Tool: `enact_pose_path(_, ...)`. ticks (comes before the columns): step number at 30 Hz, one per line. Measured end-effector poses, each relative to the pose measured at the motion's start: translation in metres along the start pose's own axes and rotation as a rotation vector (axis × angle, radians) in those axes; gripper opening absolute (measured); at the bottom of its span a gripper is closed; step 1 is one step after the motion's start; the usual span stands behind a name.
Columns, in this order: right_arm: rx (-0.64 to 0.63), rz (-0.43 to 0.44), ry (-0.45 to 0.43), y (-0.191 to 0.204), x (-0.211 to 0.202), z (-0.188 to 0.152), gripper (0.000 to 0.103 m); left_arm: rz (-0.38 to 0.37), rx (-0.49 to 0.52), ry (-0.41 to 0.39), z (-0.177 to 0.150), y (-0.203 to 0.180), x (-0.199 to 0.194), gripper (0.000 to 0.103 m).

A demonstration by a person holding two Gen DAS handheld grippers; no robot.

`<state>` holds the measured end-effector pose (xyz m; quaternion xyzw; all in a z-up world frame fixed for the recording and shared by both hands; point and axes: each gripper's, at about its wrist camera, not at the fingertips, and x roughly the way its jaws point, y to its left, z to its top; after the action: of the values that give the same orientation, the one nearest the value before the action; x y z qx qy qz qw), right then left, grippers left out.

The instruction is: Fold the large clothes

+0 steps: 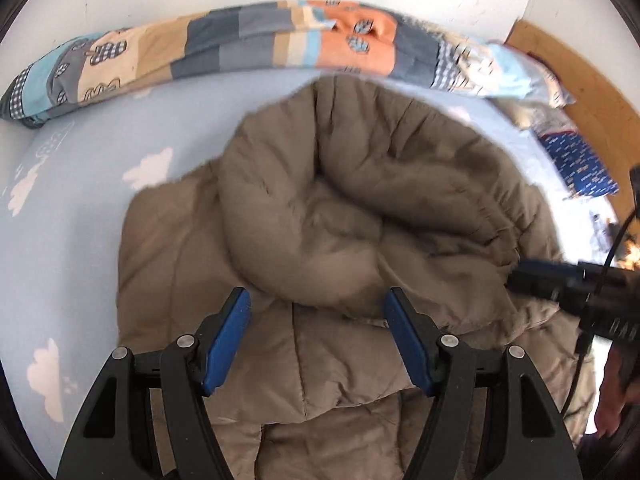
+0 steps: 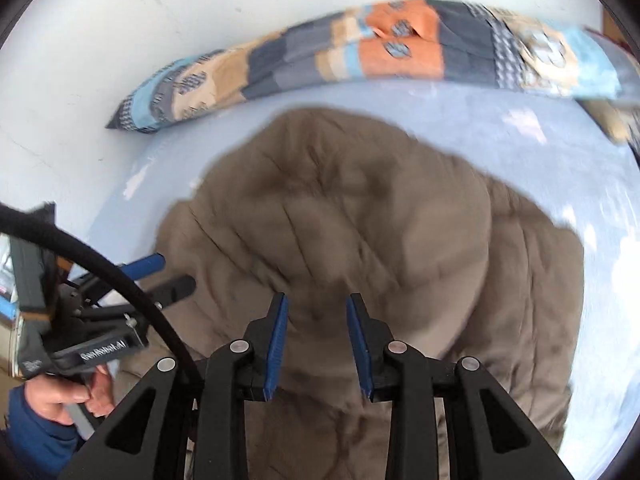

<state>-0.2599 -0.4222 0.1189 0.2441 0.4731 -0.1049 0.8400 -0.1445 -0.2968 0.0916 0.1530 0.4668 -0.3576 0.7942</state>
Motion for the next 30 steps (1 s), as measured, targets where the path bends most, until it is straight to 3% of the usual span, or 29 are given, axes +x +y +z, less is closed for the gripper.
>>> enact_pose_path(4, 0.019, -0.03, 0.043, -0.01, 0.033, -0.02, 0.033, 0.043, 0.006, 0.017, -0.012, -0.005, 0.015, 0.071)
enact_pose_path(8, 0.042, -0.021, 0.028, -0.015, 0.039, -0.025, 0.033, 0.052, -0.006, -0.032, -0.02, -0.004, 0.0, 0.071)
enact_pose_path(10, 0.053, -0.023, 0.026, -0.011, 0.024, -0.023, 0.033, 0.018, -0.03, -0.058, -0.029, -0.001, -0.018, 0.071)
enact_pose_path(14, 0.056, 0.064, -0.051, -0.005, -0.031, -0.037, 0.033, -0.005, -0.008, -0.124, -0.062, -0.001, -0.063, 0.071)
enact_pose_path(20, 0.071, 0.083, -0.089, -0.01, -0.086, -0.106, 0.036, -0.033, -0.009, -0.152, -0.129, 0.003, -0.109, 0.071)
enact_pose_path(26, 0.1, 0.037, -0.085, -0.022, -0.105, -0.176, 0.036, 0.054, -0.058, -0.184, -0.198, 0.004, -0.125, 0.071)
enact_pose_path(30, 0.104, 0.013, -0.082, -0.021, -0.111, -0.215, 0.036, 0.073, -0.119, -0.146, -0.238, 0.003, -0.124, 0.071)
